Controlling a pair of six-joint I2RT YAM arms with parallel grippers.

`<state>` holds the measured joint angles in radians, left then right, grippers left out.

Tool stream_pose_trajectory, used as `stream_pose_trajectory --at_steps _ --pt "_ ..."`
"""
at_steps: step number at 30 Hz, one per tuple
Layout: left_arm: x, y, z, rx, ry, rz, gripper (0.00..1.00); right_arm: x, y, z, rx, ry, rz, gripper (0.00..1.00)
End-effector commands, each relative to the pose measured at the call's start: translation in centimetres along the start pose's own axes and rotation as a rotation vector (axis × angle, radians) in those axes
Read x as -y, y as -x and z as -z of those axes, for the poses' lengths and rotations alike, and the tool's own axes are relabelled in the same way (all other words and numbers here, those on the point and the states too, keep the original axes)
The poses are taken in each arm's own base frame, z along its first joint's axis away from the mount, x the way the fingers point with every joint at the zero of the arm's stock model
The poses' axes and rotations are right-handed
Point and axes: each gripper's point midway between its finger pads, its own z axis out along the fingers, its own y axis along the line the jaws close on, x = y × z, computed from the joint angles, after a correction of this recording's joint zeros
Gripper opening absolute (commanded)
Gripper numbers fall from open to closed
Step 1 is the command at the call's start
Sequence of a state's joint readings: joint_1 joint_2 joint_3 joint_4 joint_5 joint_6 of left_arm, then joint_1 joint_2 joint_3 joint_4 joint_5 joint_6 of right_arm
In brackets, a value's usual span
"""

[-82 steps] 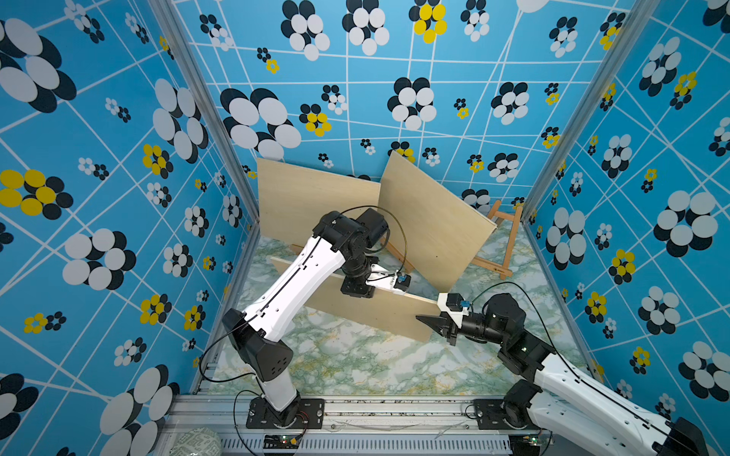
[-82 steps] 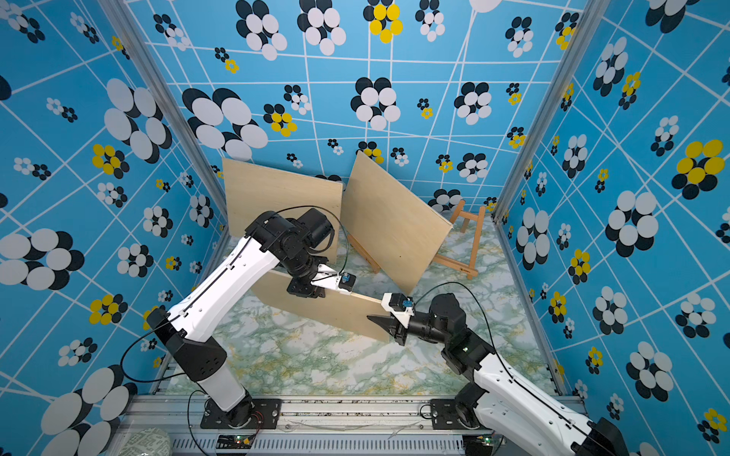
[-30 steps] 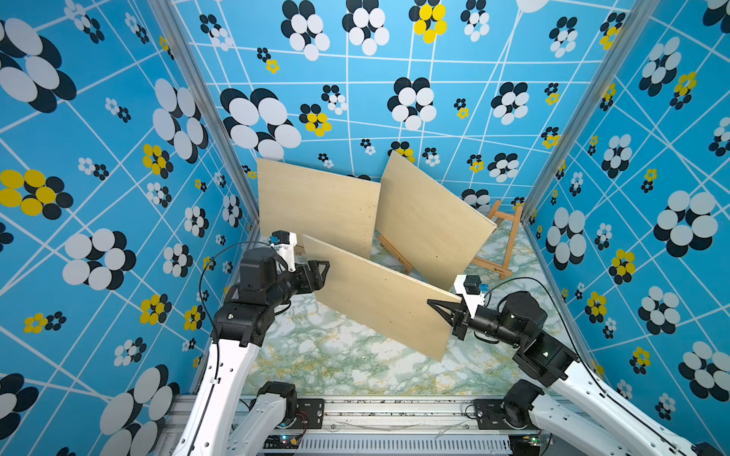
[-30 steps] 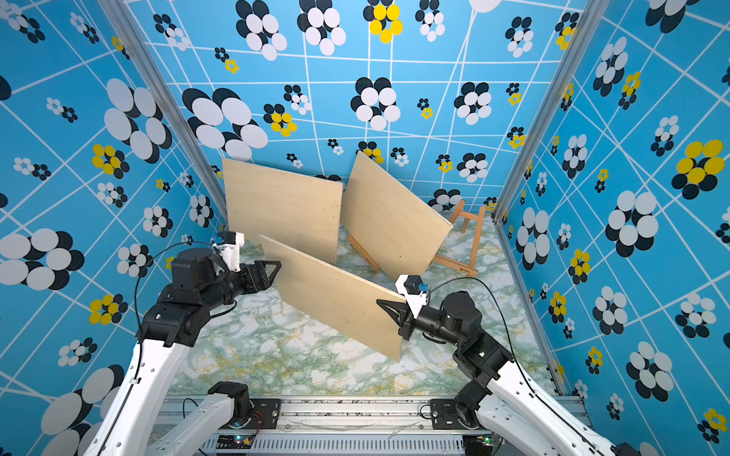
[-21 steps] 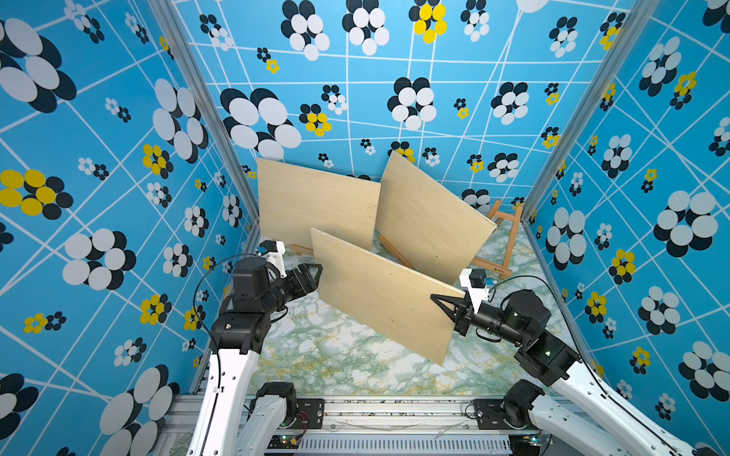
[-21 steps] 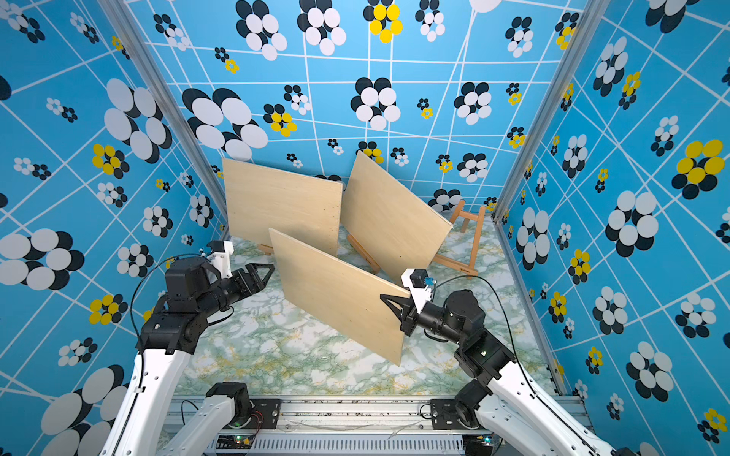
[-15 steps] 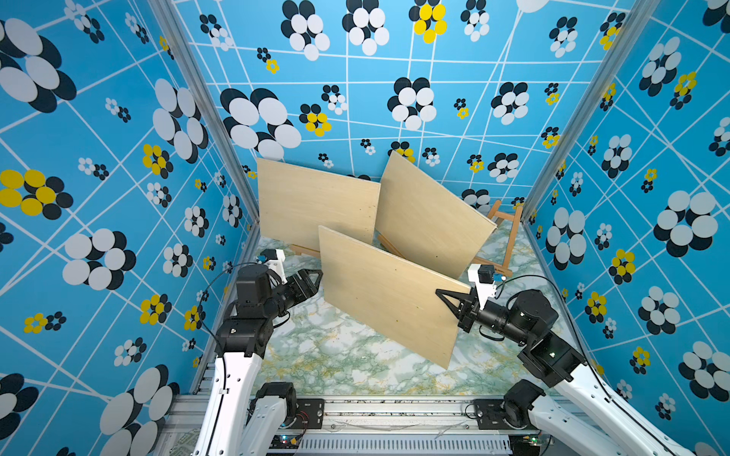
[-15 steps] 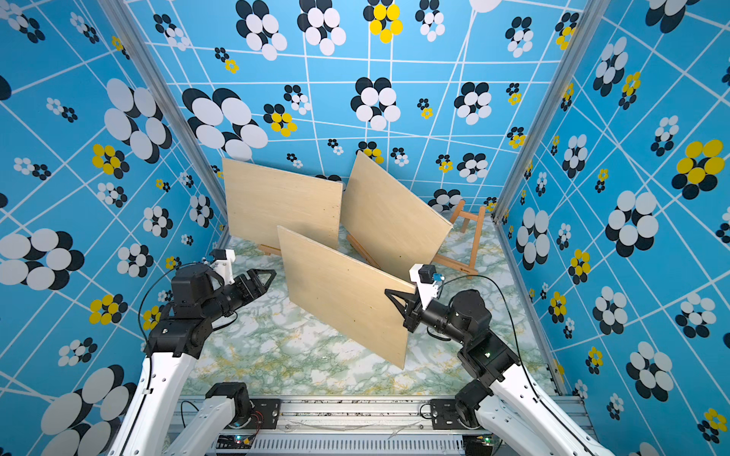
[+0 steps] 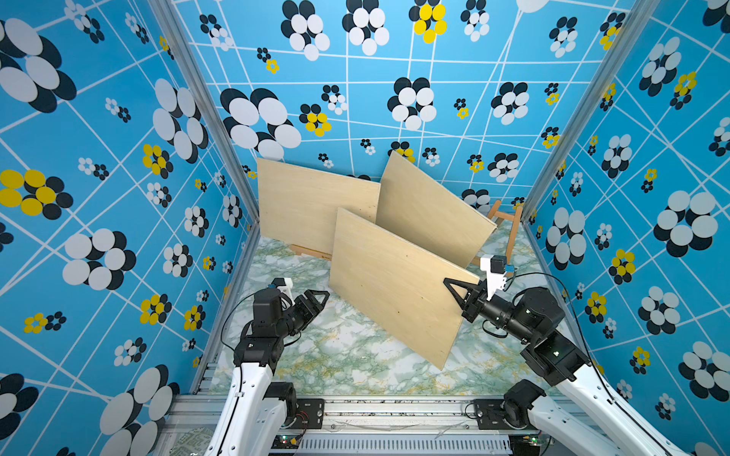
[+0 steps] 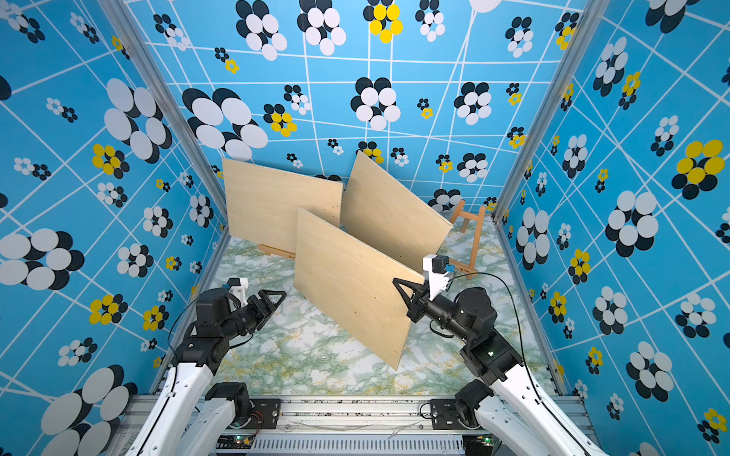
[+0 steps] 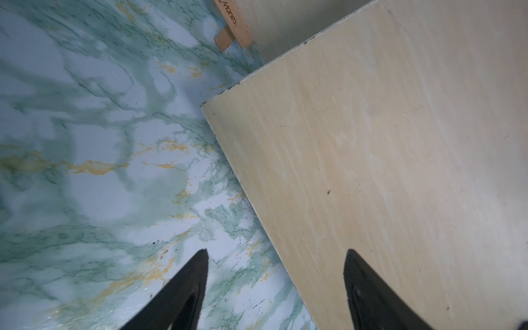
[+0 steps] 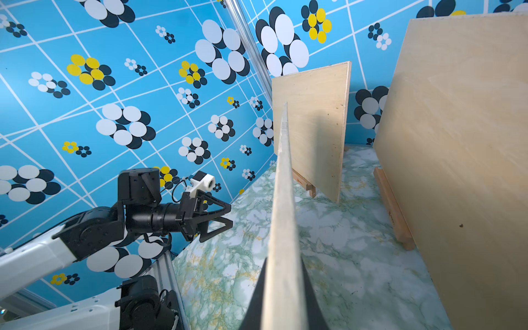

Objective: Assemble the easel
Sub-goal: Pick up the drawing board from the center of the board.

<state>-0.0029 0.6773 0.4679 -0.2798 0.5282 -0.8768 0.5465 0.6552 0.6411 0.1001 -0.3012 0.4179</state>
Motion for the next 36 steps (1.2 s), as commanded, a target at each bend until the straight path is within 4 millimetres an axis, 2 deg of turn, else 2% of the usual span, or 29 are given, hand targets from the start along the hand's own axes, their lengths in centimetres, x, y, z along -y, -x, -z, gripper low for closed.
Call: stream_pose_trajectory --at_steps 1,4,10,17,20,24,27,31,36 --pt "1.2 -0.6 -0.4 -0.003 -0.065 0.004 0.77 -8.4 14.2 5.3 0.490 0.267 0.087 0.00" --pt "2.0 -0.9 -0.8 -0.004 -0.082 -0.014 0.77 -9.0 15.6 6.0 0.525 0.269 0.097 0.00" --pt "5.6 -1.2 -1.7 -0.035 -0.118 -0.096 0.78 -10.3 18.8 8.0 0.620 0.254 0.138 0.00" --pt "9.1 -0.8 -2.6 -0.047 -0.170 -0.144 0.78 -9.3 21.8 9.7 0.770 0.149 0.148 0.00" --pt "10.3 -1.1 -3.5 -0.066 -0.183 -0.163 0.78 -9.7 23.3 10.6 0.832 0.140 0.175 0.00" --pt "12.3 -1.6 -4.6 -0.086 -0.213 -0.191 0.78 -9.2 24.9 11.5 0.899 0.060 0.204 0.00" --pt "13.5 -2.0 -5.4 -0.106 -0.223 -0.215 0.78 -8.7 25.5 12.0 0.943 0.014 0.221 0.00" --pt "14.5 -2.8 -6.4 -0.136 -0.231 -0.243 0.78 -8.9 26.3 12.6 0.985 0.011 0.237 0.00" --pt "14.8 -3.4 -7.2 -0.160 -0.234 -0.255 0.77 -9.2 27.4 14.6 1.026 -0.080 0.323 0.00"
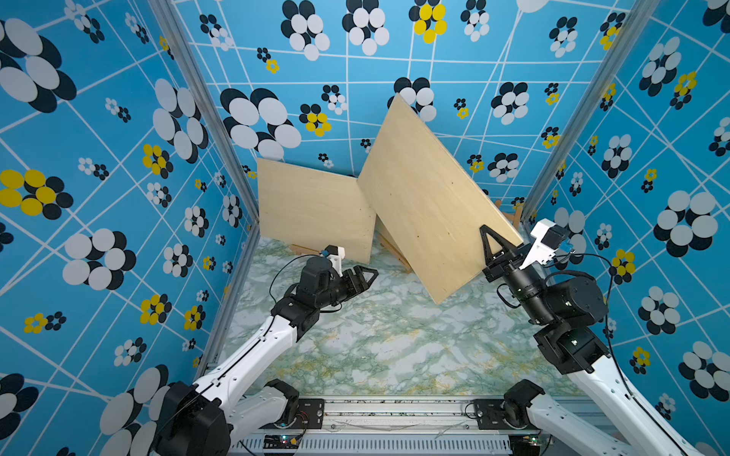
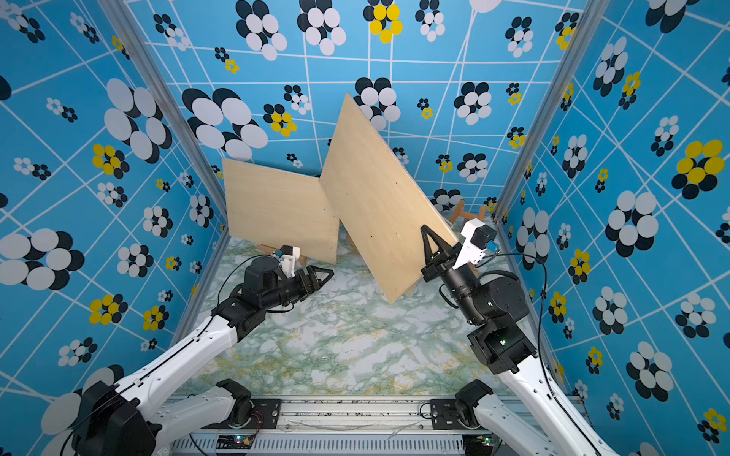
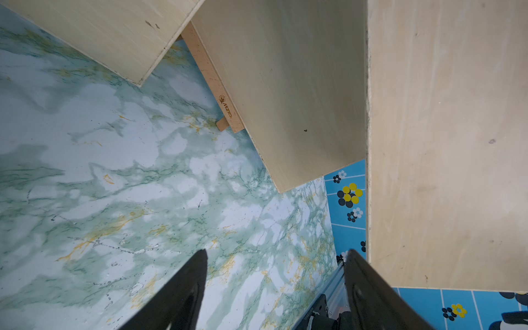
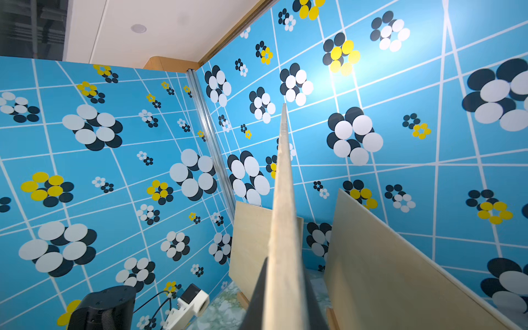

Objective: Assemble the easel
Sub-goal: Pick up the drawing board from the center of the board, then place the drawing board on the easel.

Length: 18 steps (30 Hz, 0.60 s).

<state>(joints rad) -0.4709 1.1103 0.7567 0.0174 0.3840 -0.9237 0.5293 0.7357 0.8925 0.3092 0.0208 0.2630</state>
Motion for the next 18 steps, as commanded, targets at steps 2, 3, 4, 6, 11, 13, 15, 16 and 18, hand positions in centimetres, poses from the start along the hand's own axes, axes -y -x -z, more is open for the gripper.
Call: stream_pose_trajectory --at_steps 2,3,4,6,11,13,15,16,18 --pt "1.4 0.9 -0.3 0.021 -0.029 -0.041 0.78 -3.0 17.9 6.7 0.584 0.030 0.078 0.00" --pt "1.4 0.8 -0.4 0.019 -0.030 -0.041 0.77 -2.9 18.2 7.0 0.589 0.014 0.097 0.00" --pt "1.3 0.8 -0.5 0.017 -0.030 -0.040 0.77 -2.9 18.4 7.2 0.591 0.003 0.113 0.00" --pt "1.3 0.8 -0.6 0.013 -0.031 -0.039 0.77 -2.4 18.9 8.0 0.602 -0.039 0.141 0.00" --pt "1.3 0.7 -0.8 0.003 -0.030 -0.044 0.77 -1.9 20.1 10.4 0.639 -0.106 0.206 0.00" --pt "1.2 0.6 -0.9 -0.002 -0.028 -0.046 0.77 -1.8 20.6 11.3 0.655 -0.121 0.224 0.00" --pt "1.1 0.4 -1.0 -0.011 -0.029 -0.045 0.77 -1.8 21.0 12.2 0.659 -0.139 0.249 0.00" --pt "1.0 0.4 -1.1 -0.014 -0.030 -0.043 0.77 -1.7 21.2 12.5 0.661 -0.150 0.255 0.00" --pt "0.9 0.2 -1.3 -0.018 -0.033 -0.038 0.77 -1.6 21.5 13.3 0.663 -0.164 0.274 0.00"
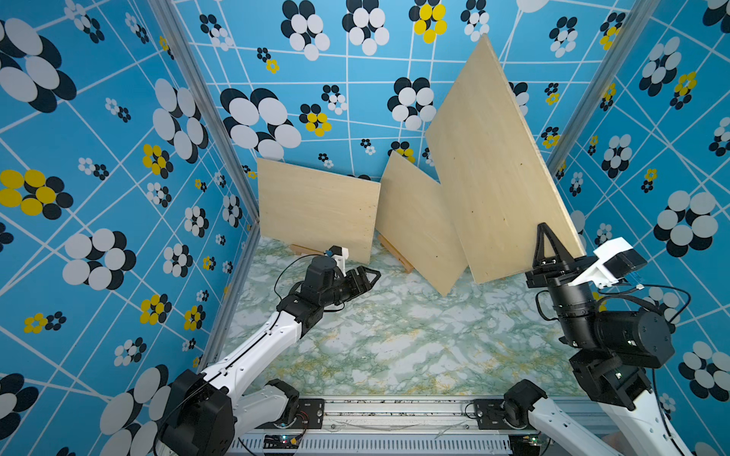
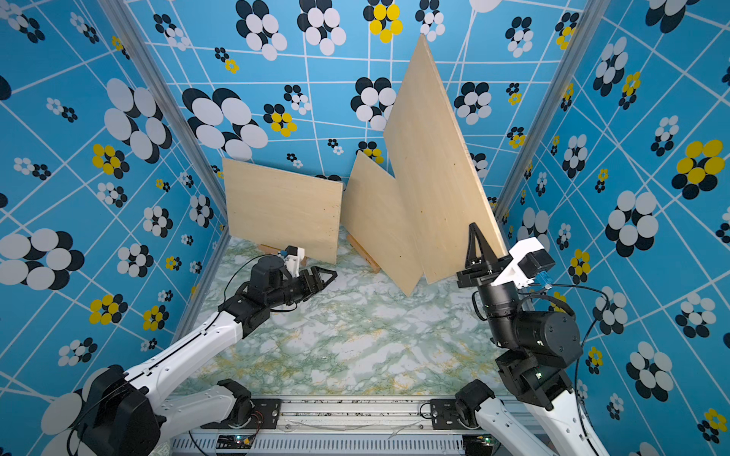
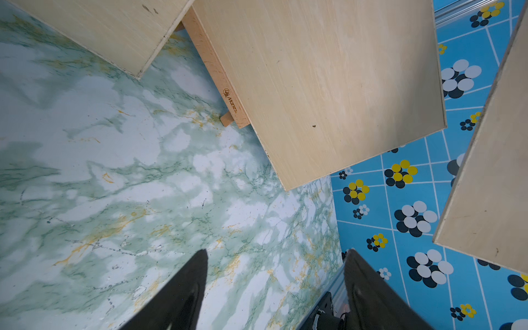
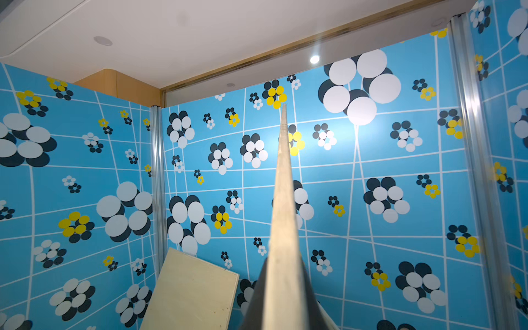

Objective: Assemble the easel
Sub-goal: Place the drawing board on the easel.

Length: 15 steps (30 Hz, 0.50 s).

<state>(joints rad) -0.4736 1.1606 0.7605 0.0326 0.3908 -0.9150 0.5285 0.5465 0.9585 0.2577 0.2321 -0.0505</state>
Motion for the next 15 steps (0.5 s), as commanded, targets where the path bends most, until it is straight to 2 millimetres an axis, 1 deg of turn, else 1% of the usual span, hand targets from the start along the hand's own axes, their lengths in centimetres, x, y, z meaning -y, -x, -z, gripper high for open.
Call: stream_pose_trajectory --at_steps 1,4,10,12,15 --pt "1.7 0.5 -0.2 0.006 -0.052 -0.037 0.77 2.0 13.7 4.6 0.428 -0.050 -0.037 0.00" --pt "1.5 0.4 -0.3 0.002 -0.054 -0.034 0.77 2.5 14.0 5.6 0.417 -0.072 -0.007 0.00" --pt "1.3 0.2 -0.5 -0.009 -0.049 -0.044 0.77 4.2 14.2 8.6 0.383 -0.136 0.068 0.00" --pt "1.1 0.1 -0.6 -0.015 -0.047 -0.044 0.77 4.4 14.4 9.5 0.373 -0.134 0.084 0.00" --pt "0.9 0.0 -1.0 -0.022 -0.049 -0.038 0.77 4.7 14.4 10.0 0.359 -0.132 0.088 0.00"
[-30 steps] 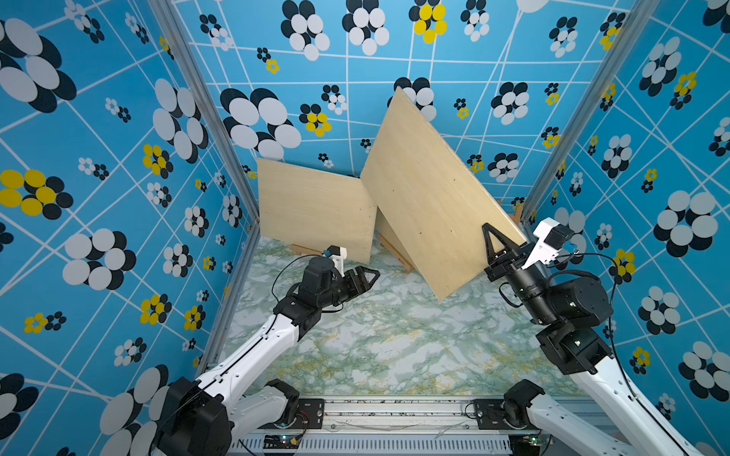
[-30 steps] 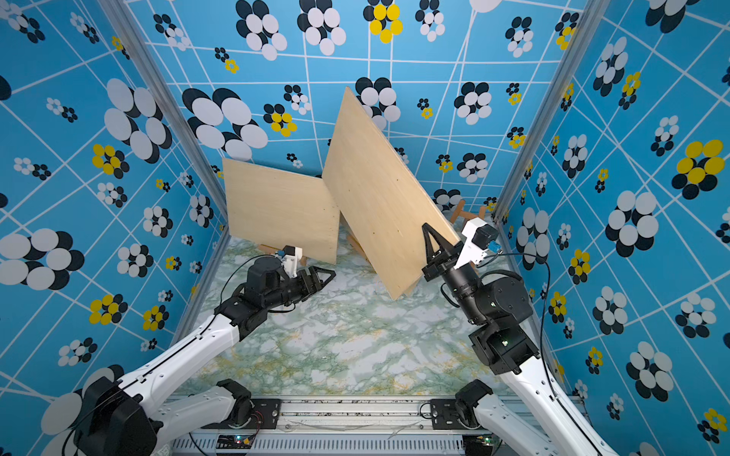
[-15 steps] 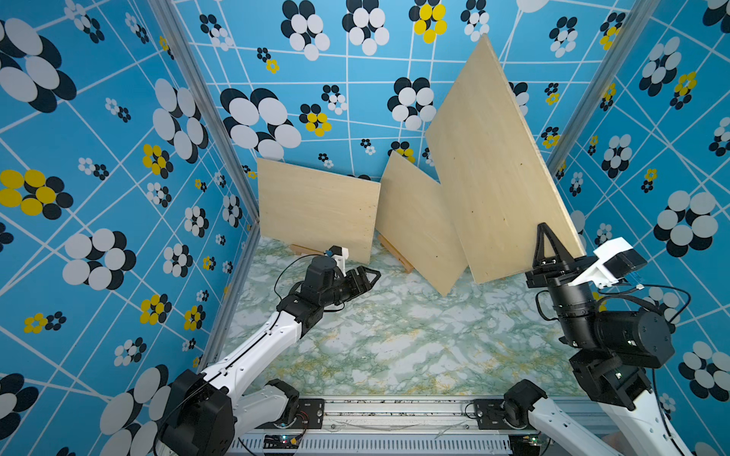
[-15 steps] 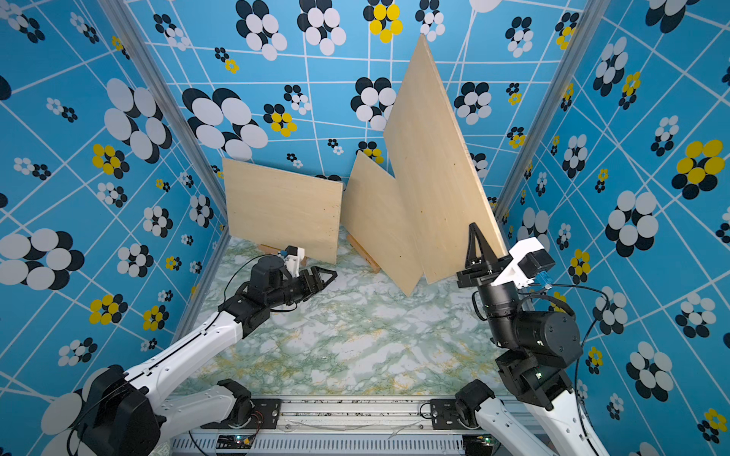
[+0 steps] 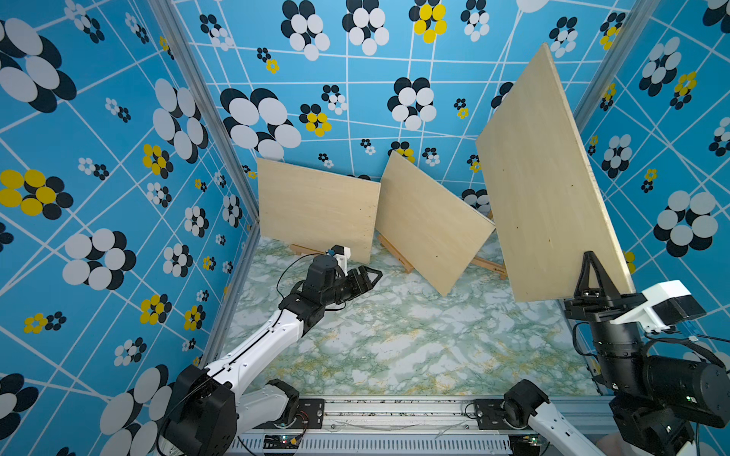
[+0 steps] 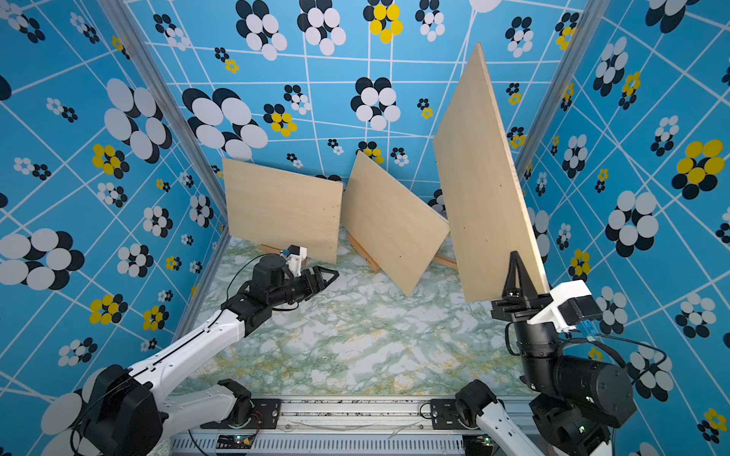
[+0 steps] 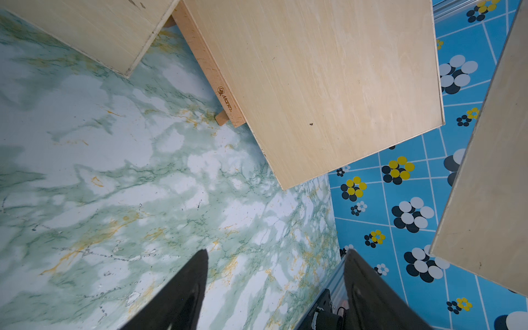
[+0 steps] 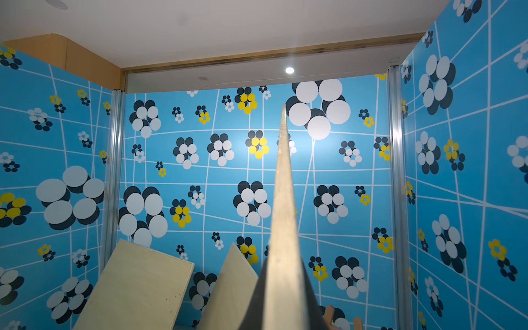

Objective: Assemble the easel
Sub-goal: Place the drawing board on the easel.

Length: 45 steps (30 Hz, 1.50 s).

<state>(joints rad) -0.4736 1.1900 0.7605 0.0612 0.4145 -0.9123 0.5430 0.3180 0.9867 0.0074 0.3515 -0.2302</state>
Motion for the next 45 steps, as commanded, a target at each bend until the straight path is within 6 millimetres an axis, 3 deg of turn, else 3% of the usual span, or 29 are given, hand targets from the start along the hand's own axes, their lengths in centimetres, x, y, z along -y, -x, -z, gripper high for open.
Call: stream_pose_trajectory --at_steps 1,11,22,31,40,45 --pt "0.9 0.2 -0.4 -0.003 -0.037 -0.034 0.77 3.5 10.7 3.6 0.353 -0.056 -0.103 0.00" --pt "0.5 0.0 0.2 -0.002 -0.027 -0.045 0.76 3.1 6.6 2.3 0.255 -0.090 -0.059 0.00" --pt "-0.5 0.0 0.2 -0.004 -0.021 -0.027 0.76 2.9 3.6 1.4 0.173 -0.118 0.006 0.00" --pt "-1.1 0.0 0.1 -0.011 -0.017 -0.023 0.76 0.9 -0.9 -0.3 0.019 -0.075 0.071 0.00" --pt "-1.8 -0.2 0.3 -0.011 -0.014 -0.019 0.76 -1.6 -3.8 -1.9 -0.077 0.005 0.072 0.00" --pt "-2.3 -0.4 0.3 -0.013 -0.015 -0.015 0.76 -2.1 -5.9 -2.8 -0.151 -0.012 0.107 0.00"
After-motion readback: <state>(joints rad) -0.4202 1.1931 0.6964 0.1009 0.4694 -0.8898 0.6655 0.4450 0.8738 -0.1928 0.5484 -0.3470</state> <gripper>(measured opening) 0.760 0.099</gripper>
